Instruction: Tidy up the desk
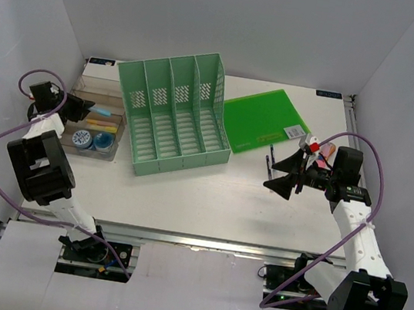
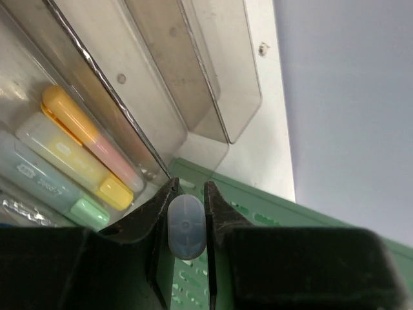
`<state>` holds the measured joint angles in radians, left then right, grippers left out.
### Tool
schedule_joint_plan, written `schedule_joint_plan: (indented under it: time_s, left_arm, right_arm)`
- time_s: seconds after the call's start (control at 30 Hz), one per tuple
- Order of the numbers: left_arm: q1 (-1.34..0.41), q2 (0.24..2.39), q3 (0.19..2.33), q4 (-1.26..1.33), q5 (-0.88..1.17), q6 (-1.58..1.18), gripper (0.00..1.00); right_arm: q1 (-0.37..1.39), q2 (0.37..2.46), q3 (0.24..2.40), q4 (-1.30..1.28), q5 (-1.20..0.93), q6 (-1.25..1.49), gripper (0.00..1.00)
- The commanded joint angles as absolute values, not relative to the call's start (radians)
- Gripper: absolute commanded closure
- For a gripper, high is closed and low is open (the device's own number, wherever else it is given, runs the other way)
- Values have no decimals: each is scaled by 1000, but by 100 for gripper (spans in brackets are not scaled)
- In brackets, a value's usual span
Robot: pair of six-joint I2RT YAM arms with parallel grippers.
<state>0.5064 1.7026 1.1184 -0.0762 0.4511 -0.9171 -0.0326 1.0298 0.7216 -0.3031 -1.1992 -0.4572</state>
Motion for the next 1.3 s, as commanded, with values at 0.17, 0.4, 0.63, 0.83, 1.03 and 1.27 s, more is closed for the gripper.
schedule_joint_plan:
  time_s: [0.17, 0.4, 0.63, 0.83, 1.03, 1.27]
  left_arm:
    - [474, 1759, 1189, -121, 332, -905, 84]
    - [474, 1767, 1203, -155, 336, -891, 27]
    - [475, 1699, 1244, -198, 362, -856, 16]
    - [482, 1519, 1191, -191, 419, -756, 14]
    - [476, 1165, 881, 43, 678, -822, 11]
    - [356, 815, 528, 141, 839, -897, 9]
  right_arm:
    - [-44, 1040, 712, -275, -1178, -479, 20]
    - [-48, 1051, 706, -275, -1155, -485, 20]
    - [-52, 1066, 697, -256, -1016, -454, 20]
    - [-29, 1159, 751, -263, -632, -319, 24]
    - [74, 1425, 941, -347, -286, -220, 27]
    - [103, 1650, 1161, -365, -222, -135, 51]
